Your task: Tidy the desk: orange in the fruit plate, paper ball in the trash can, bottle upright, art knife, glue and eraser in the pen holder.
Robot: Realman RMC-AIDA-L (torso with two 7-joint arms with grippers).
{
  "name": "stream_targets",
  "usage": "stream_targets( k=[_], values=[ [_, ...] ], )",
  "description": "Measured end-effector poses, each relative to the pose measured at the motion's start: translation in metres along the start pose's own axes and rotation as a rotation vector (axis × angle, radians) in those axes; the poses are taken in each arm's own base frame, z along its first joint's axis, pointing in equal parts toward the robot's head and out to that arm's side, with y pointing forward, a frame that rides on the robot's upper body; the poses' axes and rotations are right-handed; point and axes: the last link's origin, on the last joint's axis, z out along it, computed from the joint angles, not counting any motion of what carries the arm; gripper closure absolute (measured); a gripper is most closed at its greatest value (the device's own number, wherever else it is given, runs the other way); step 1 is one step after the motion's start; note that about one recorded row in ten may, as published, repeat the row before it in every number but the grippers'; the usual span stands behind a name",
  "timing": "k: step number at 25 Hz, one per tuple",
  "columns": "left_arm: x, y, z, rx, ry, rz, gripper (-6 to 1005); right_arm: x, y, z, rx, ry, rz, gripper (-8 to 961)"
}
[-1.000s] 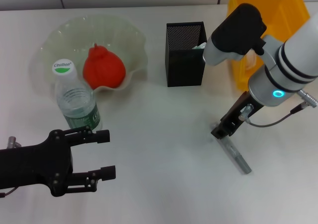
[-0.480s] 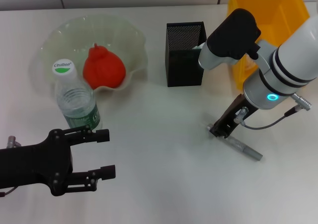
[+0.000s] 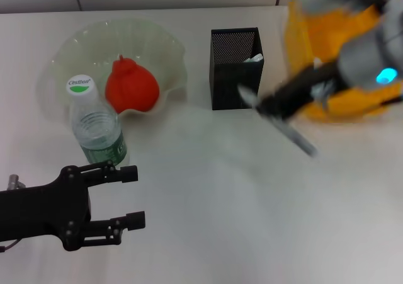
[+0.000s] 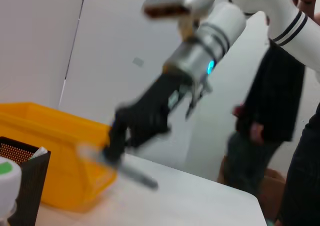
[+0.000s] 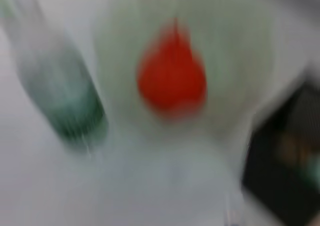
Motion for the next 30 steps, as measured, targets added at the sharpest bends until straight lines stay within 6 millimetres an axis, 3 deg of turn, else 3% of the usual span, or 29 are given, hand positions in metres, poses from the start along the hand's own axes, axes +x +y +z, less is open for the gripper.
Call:
stream_targets(
  k=[5, 7, 8, 11, 15, 24, 28, 30],
  values=[
    [-0.001, 0.002, 0.001, -0.003, 0.006, 0.001, 215, -0.013, -0.017, -0.053, -0.159, -0.499, 0.071, 834],
    [-0.002, 0.002, 0.001, -0.004, 0.007, 0.000, 215, -0.004, -0.040, -0.058, -0.234, -0.751, 0.148, 835],
    [-0.002, 0.003, 0.001, -0.004, 0.007, 0.001, 215, -0.004, -0.040, -0.058, -0.234, -0.751, 0.148, 835],
    [-0.001, 0.003, 0.002, -0.007, 0.008, 0.001, 215, 0.012, -0.064, -0.040, -0.248, -0.927, 0.222, 837],
    [-0.001, 0.003, 0.003, -0.012, 0.013, 0.001, 215, 0.026, -0.076, 0.000, -0.212, -1.010, 0.290, 840],
    [0.000, 0.004, 0.008, -0.027, 0.017, 0.006, 215, 0.019, -0.079, 0.062, -0.059, -0.870, 0.301, 842],
    [0.000, 0.004, 0.009, -0.029, 0.017, 0.005, 215, 0.019, -0.074, 0.073, -0.063, -0.817, 0.288, 842],
    [0.000, 0.005, 0.008, -0.029, 0.019, 0.004, 215, 0.021, -0.072, 0.073, -0.070, -0.806, 0.276, 790]
  ],
)
